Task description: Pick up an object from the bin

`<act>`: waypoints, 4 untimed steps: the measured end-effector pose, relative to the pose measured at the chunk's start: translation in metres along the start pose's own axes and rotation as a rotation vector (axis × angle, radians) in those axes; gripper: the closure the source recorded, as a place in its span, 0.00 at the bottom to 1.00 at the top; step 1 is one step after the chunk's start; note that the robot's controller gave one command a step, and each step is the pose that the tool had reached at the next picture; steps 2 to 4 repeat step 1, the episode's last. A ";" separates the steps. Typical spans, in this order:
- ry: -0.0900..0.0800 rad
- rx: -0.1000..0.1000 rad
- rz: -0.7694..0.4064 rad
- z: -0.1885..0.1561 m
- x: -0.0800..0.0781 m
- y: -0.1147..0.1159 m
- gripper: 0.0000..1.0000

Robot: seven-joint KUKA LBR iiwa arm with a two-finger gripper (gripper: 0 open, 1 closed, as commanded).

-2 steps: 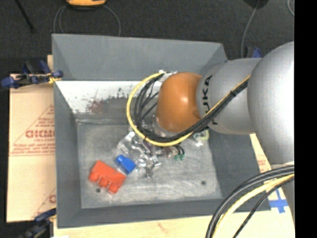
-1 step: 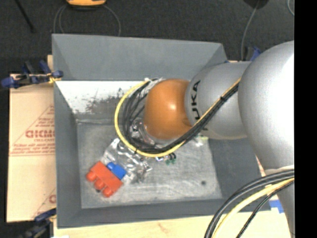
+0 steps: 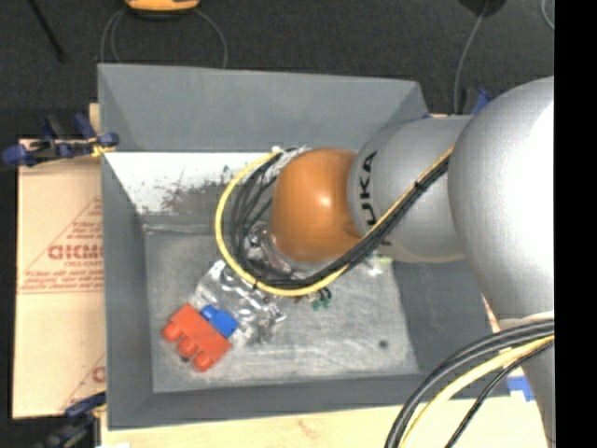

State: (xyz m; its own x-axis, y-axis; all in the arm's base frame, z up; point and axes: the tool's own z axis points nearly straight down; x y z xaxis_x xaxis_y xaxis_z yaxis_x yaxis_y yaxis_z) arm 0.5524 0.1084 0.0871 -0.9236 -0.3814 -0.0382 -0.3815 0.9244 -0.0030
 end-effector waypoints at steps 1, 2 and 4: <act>0.031 0.000 -0.026 -0.147 0.003 -0.015 1.00; 0.031 0.000 -0.026 -0.147 0.003 -0.015 1.00; 0.031 0.000 -0.026 -0.147 0.003 -0.015 1.00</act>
Offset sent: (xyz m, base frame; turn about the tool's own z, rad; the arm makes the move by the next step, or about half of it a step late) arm -0.0043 -0.0153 0.1427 -0.0296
